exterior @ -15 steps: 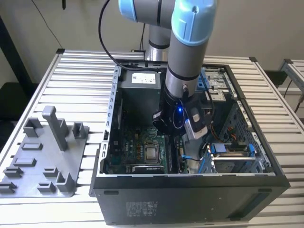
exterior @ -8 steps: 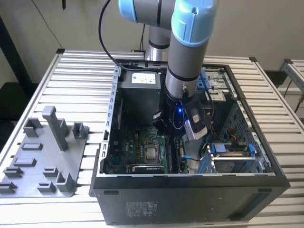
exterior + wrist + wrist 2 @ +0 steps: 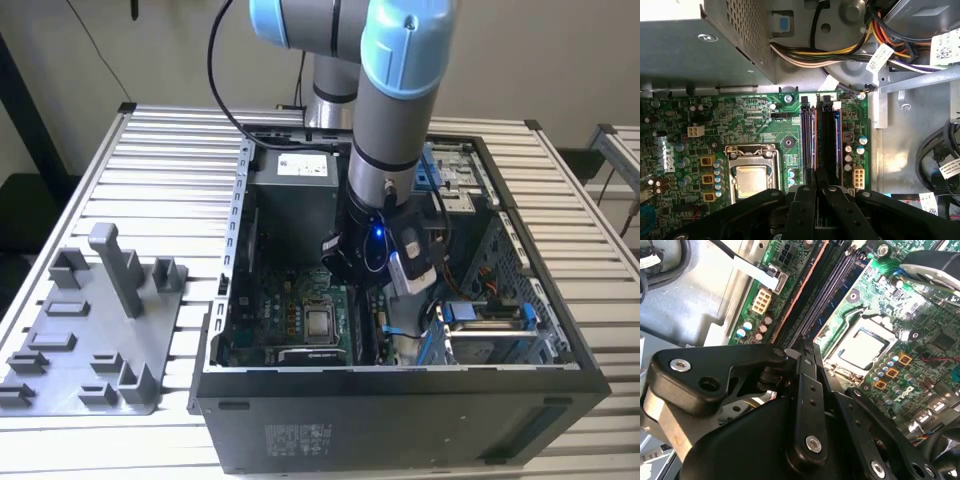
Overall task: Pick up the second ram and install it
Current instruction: 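Insert the second ram into the second slot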
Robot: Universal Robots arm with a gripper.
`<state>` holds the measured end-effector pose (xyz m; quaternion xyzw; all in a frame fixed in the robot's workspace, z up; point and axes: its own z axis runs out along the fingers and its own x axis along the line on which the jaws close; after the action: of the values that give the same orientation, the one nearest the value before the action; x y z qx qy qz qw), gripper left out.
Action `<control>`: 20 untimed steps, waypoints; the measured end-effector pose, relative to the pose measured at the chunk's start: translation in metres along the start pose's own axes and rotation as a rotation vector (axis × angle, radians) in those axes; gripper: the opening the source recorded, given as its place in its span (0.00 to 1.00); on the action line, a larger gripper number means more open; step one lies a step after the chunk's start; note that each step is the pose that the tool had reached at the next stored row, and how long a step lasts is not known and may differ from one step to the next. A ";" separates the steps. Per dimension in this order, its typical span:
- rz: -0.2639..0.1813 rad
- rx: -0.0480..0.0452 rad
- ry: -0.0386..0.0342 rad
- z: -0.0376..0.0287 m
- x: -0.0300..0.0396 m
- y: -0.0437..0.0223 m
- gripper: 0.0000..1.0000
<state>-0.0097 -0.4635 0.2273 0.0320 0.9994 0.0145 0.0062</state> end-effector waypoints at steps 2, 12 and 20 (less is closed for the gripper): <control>-0.008 -0.0001 0.0002 0.0000 0.0000 0.0000 0.12; -0.045 -0.0008 0.0013 0.0001 -0.0019 -0.0001 0.12; -0.047 -0.0007 0.0014 0.0056 -0.0019 -0.0005 0.12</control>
<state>-0.0077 -0.4639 0.2217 0.0082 0.9998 0.0147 0.0059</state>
